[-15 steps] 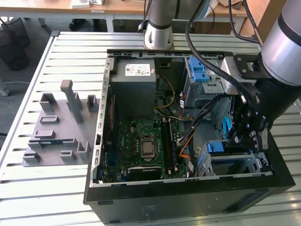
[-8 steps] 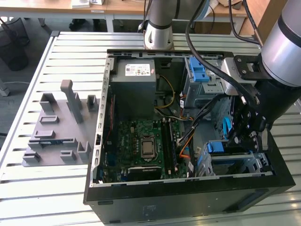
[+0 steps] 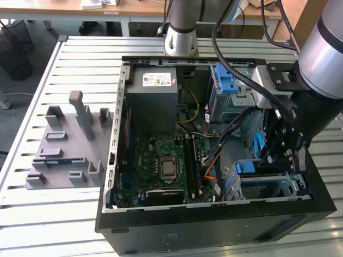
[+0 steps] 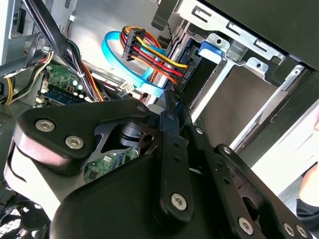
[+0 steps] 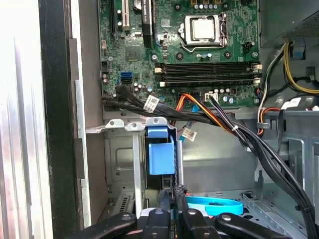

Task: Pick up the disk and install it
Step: 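Insert the second disk wire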

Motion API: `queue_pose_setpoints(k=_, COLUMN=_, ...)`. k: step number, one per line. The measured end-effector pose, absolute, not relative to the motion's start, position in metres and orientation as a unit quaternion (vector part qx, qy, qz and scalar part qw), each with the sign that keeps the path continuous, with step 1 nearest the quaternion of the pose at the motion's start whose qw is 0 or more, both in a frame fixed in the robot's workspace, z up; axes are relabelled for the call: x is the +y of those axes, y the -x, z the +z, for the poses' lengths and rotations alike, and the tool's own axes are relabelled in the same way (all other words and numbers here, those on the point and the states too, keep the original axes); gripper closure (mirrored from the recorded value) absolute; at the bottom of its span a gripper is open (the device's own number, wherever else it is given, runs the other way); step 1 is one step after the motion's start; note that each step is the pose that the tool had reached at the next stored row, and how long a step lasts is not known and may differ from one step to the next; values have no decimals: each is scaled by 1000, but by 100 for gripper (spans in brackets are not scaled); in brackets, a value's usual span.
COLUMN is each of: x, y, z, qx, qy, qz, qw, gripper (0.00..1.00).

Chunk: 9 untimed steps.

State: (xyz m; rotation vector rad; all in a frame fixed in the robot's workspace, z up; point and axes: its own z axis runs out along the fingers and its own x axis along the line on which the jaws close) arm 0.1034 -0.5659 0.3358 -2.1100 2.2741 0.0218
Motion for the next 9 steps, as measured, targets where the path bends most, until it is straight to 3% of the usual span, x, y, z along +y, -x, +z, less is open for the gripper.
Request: queue_pose_setpoints(k=9, x=-566, y=-103, z=335, qx=733, qy=680, qz=11, qw=23, gripper=84)
